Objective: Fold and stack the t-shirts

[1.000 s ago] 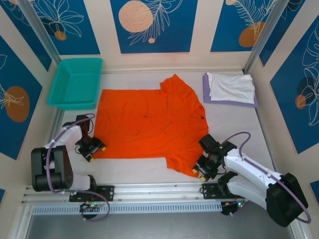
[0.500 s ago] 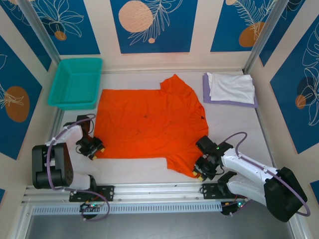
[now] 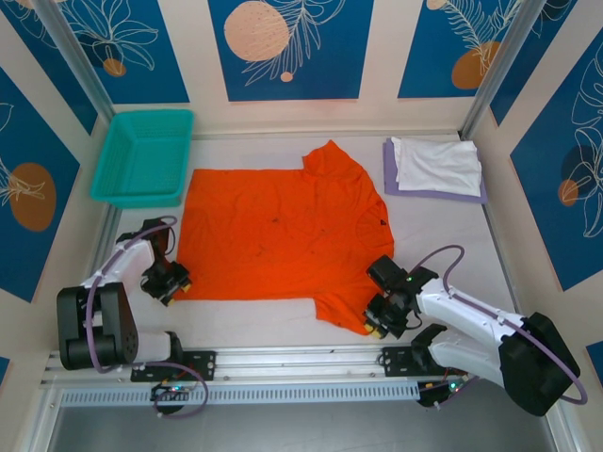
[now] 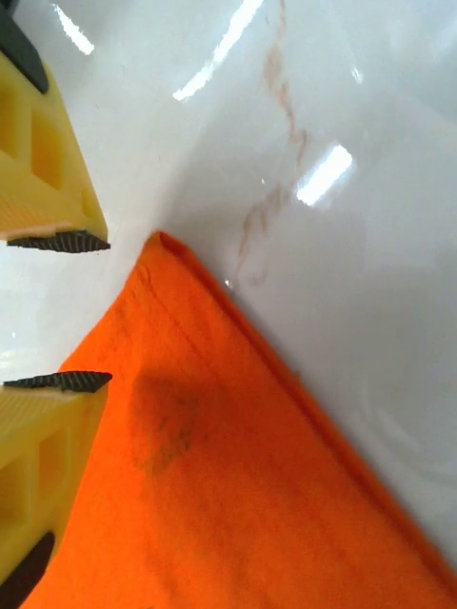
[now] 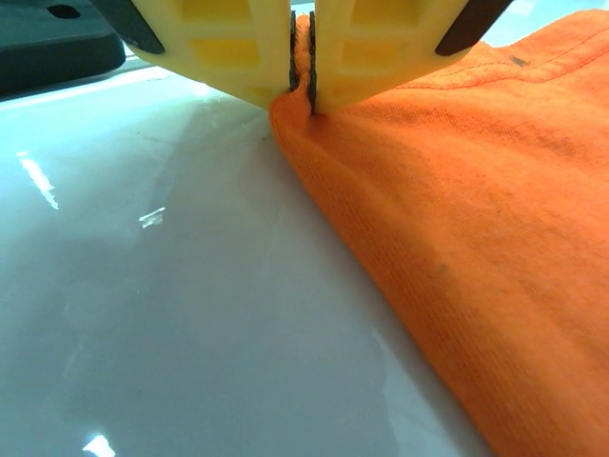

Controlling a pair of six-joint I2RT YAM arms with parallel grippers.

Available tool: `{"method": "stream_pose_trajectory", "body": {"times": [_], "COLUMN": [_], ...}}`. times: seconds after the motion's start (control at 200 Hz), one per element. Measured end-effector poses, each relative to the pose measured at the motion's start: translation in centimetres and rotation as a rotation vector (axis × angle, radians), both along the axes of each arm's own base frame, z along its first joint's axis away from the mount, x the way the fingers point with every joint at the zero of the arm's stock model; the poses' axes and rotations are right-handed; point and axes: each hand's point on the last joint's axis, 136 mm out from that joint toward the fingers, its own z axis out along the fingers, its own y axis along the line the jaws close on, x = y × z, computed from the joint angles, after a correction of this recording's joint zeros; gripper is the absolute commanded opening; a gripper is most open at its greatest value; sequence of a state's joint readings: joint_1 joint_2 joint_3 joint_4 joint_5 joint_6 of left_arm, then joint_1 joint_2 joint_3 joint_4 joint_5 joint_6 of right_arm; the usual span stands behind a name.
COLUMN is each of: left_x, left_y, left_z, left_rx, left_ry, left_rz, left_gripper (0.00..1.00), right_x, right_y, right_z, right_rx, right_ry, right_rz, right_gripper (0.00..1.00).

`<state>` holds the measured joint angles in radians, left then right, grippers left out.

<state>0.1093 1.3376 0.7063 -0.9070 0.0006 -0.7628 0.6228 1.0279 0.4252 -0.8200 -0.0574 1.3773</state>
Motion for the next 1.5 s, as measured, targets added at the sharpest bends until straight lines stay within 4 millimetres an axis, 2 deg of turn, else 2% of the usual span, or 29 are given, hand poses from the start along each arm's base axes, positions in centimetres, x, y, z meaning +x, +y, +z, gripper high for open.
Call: {"method": "stream_pose_trajectory", "body": {"times": [0.15,0.355,0.505,0.68,0.84,1.015,1.065,1.22,1.37,1.5], "left_x": [-0.3,-0.9,-1.0,-0.2,0.2,0.7,0.6,0.9,1.9,2.4], "left_y": [0.3,0.9,1.0,1.1,1.0,1.0,1.0,1.2,1.9,2.3], "left_z": [-0.2,-0.8,-1.4,-1.6,-1.7,-1.7,-1.6,-1.4,-0.4,1.1], "left_rx": [0.018,0.035,0.036,0.036,0.028,0.023,0.022,0.028,0.058,0.077], "left_ry": [0.009,0.02,0.015,-0.013,-0.011,-0.008,-0.006,0.005,-0.007,-0.025], "left_rz": [0.021,0.06,0.079,0.08,0.072,0.067,0.055,0.028,-0.015,-0.06], "left_gripper": [0.41,0.41,0.36,0.32,0.24,0.08,0.0,0.0,0.0,0.0], "right_x": [0.1,0.4,0.5,0.7,0.8,0.8,0.8,0.8,1.7,3.9], "right_y": [0.0,0.1,0.0,-0.1,-0.1,-0.2,-0.2,-0.2,0.2,1.2], "right_z": [0.0,0.1,0.1,0.1,0.2,0.3,0.3,0.5,1.9,4.9], "right_rx": [-0.001,0.003,0.003,0.005,0.01,0.01,0.009,0.013,0.034,0.082], "right_ry": [-0.002,-0.013,-0.018,-0.022,-0.03,-0.03,-0.029,-0.036,-0.084,-0.201], "right_rz": [0.013,0.032,0.031,0.03,0.028,0.024,0.024,0.024,0.027,0.029], "right_gripper": [0.13,0.12,0.11,0.1,0.09,0.07,0.06,0.01,0.0,0.0]}}
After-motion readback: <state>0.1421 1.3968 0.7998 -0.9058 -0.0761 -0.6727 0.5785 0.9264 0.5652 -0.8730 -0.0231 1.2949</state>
